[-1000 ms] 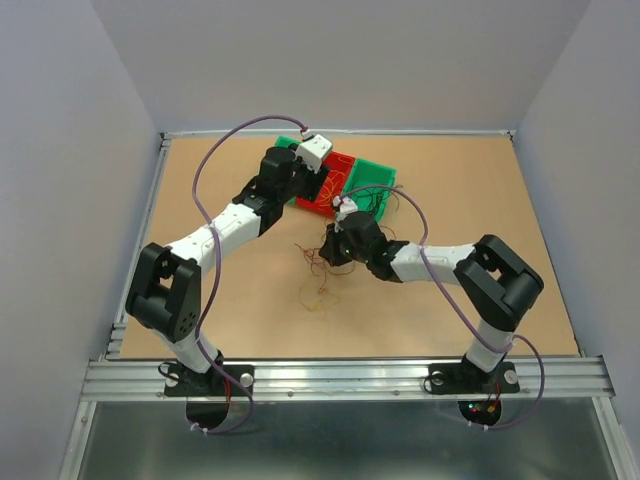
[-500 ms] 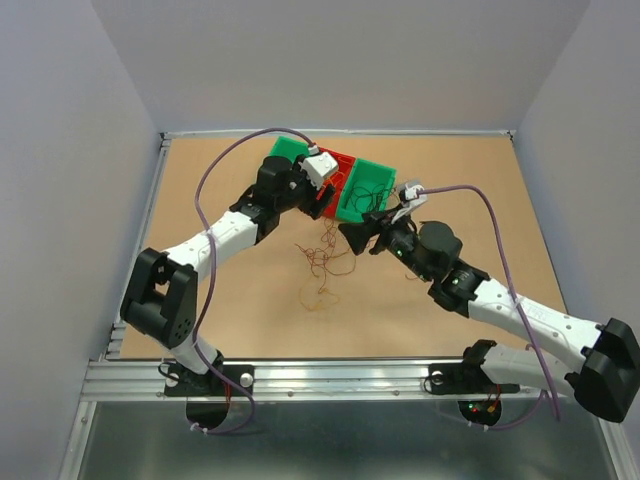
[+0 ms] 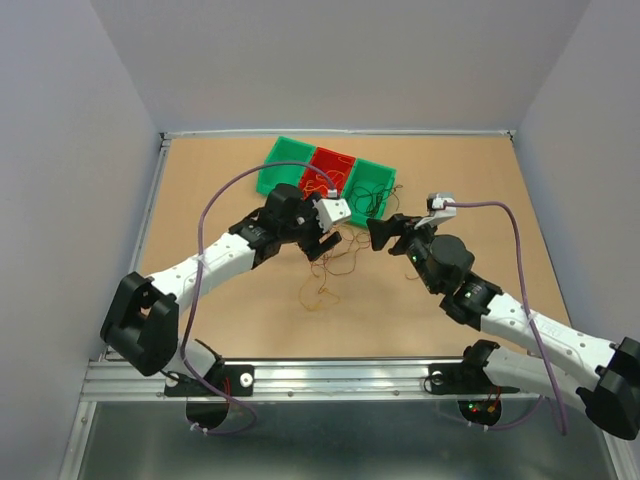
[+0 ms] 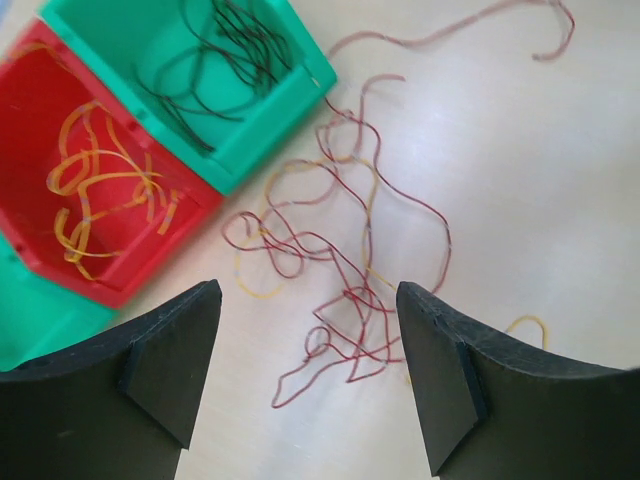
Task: Untangle the cables
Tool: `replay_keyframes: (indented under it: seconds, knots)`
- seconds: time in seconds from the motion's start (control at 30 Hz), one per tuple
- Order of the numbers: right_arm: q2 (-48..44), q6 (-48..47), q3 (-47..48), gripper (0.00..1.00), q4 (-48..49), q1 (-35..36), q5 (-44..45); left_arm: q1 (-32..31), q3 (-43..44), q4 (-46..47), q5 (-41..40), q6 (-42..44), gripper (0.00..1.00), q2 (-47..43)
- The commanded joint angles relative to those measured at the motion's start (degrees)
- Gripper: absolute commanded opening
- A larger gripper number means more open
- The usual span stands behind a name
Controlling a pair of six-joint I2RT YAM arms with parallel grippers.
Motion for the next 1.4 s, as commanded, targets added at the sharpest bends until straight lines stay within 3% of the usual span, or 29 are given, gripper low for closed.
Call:
replay_keyframes:
  seconds: [0.0,0.17,0.3,0.37,0.4,0.43,0.57,0.67,0.7,0.8,0.9,1.03,1.37]
  knots:
    - [0.5,-0.1,-0.6,0.83,2.3,-0.2,3.0,-1.6,-0.7,-2.4,-4.5,1.9,0.82,1.9]
    - [0.5,-0.1,-0.6,0.83,2.4,-0.2,2.9,-2.4,1.0,-2.6,-8.2,1.7,0.82,8.0]
    - [0.1,-0.1,-0.7,0.83,2.3,-0.2,2.7,-2.4,2.3,-3.2,-9.1,1.6,0.74,12.0]
    - [0.1,-0.1,-0.7,0.83,2.4,-0.2,2.6,-2.4,4.1,-5.4,-8.7,2.1,0.54,15.0]
    - [0.0,-0.2,-0.7,0.83,2.4,-0.2,2.7,-2.4,4.8,-6.3,-8.3,2.3,0.21,15.9]
    - [0.0,-0.1,-0.8,0.83,2.4,-0.2,2.6,-2.4,6.1,-6.9,-8.5,2.2,0.00,16.6]
    - [0.8,-0.1,-1.0,0.83,2.7,-0.2,2.1,-1.9,3.5,-3.2,-6.7,1.5,0.00,7.9]
    - [2.8,-0.7,-1.5,0.83,5.1,-0.2,-1.6,-1.9,1.6,-3.4,3.4,2.3,0.00,-2.3]
    - [3.4,-2.1,-2.4,0.83,8.2,-0.2,-4.0,-1.9,1.6,-4.3,10.3,2.4,0.00,-4.1]
    - [5.2,-6.4,-4.2,0.89,14.2,-0.2,-18.0,-3.1,6.9,-14.0,20.5,4.4,0.00,-6.5]
    - [5.7,-8.7,-7.4,0.94,24.5,-0.2,-31.2,-4.9,13.6,-22.1,25.0,5.7,0.00,-6.1]
    - [4.5,-10.5,-10.9,0.96,30.4,-0.2,-39.2,-5.5,17.5,-23.1,24.9,4.5,0.00,-7.7]
    - [8.9,-12.1,-8.7,0.95,31.6,-0.1,-44.0,-6.6,25.9,-27.6,28.7,2.7,0.00,-6.1]
